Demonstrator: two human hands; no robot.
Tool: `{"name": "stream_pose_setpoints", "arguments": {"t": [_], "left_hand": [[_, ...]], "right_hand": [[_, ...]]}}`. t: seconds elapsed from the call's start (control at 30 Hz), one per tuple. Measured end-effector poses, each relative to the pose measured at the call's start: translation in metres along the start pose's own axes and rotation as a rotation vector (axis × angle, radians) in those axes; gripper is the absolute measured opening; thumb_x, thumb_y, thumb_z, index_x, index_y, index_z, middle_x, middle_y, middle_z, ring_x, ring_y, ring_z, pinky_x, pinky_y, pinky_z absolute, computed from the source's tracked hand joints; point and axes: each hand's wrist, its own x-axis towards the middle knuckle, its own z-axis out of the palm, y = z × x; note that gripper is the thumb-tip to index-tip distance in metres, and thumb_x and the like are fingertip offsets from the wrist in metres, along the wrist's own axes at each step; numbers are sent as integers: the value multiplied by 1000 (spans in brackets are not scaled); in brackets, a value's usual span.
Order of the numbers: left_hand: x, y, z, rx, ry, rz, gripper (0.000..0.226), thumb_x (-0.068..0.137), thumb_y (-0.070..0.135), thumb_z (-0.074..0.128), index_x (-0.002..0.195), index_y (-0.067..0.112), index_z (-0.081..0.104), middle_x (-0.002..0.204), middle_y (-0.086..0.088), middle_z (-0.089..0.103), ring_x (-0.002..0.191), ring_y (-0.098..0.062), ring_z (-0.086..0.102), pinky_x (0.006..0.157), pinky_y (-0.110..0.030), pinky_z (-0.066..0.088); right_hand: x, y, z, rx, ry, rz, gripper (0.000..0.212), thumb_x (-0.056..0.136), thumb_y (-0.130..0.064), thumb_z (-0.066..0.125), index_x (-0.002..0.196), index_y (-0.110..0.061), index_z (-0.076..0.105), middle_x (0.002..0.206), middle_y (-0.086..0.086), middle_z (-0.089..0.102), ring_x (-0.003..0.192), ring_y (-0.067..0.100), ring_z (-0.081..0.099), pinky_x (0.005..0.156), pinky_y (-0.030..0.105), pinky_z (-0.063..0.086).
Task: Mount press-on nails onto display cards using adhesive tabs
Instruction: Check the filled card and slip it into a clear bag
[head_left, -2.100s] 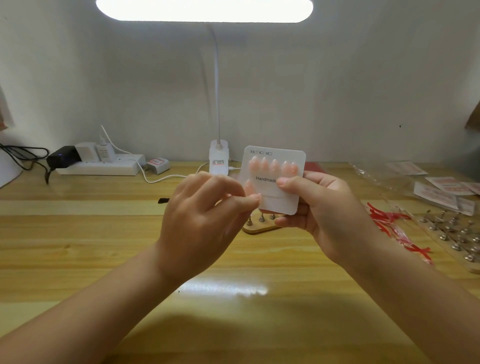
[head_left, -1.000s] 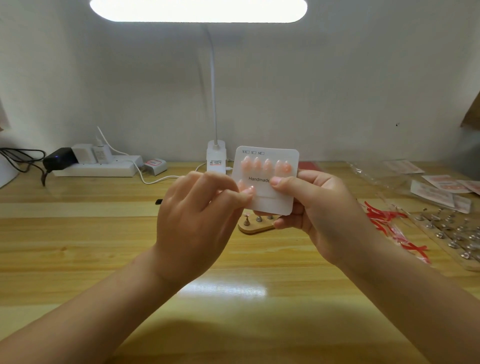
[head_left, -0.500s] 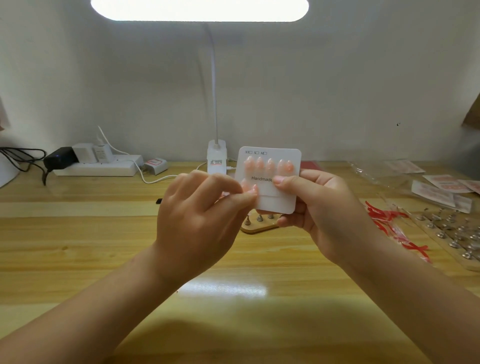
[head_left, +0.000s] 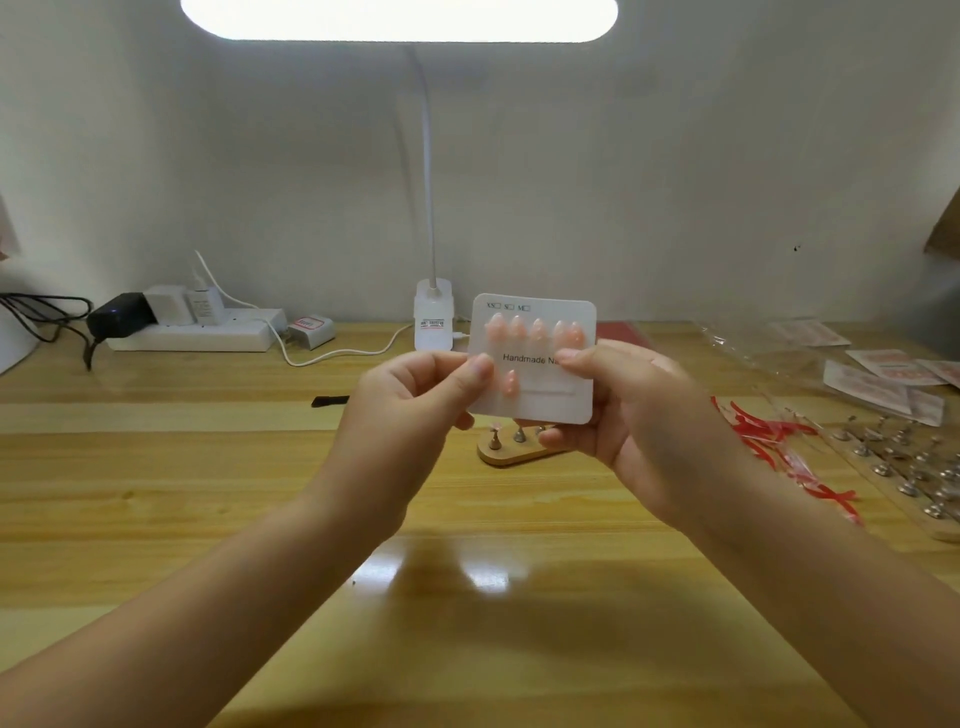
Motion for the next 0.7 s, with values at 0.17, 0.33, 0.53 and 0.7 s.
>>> {"name": "stream_pose_setpoints", "arguments": {"t": [0.17, 0.33, 0.53, 0.7], "left_hand": [[-4, -2, 2, -28, 6, 48, 13, 77, 32, 65, 73, 24, 74, 63, 10, 68, 55, 3, 55, 52, -9, 43], [-5, -2, 3, 45, -20, 144, 15, 88, 14, 64, 79, 24, 70, 62, 16, 68, 56, 7, 58, 51, -5, 41], [-4, -7, 4, 119, -26, 127, 13, 87, 14, 67, 80, 24, 71, 64, 12, 69, 58, 3, 60, 51, -9, 43], [-3, -13, 4, 138, -18, 81, 9, 88, 17, 68, 81, 22, 72, 77, -3, 74, 77, -25, 69, 70, -34, 55]], "right_hand": [[-2, 6, 2, -84, -112, -30, 27, 84, -4, 69, 110, -9, 63, 89, 6, 74, 80, 20, 70, 66, 26, 57], [-1, 11, 1, -132, -51, -68, 34, 83, -1, 69, 115, -9, 59, 97, 12, 73, 83, 25, 71, 67, 28, 57], [0, 18, 0, -150, -18, -109, 32, 84, 2, 68, 114, -5, 60, 97, 17, 73, 77, 22, 70, 61, 24, 55], [2, 22, 0, -203, -25, -145, 27, 86, 3, 65, 109, -12, 62, 92, 9, 75, 74, 16, 70, 59, 22, 53]]}}
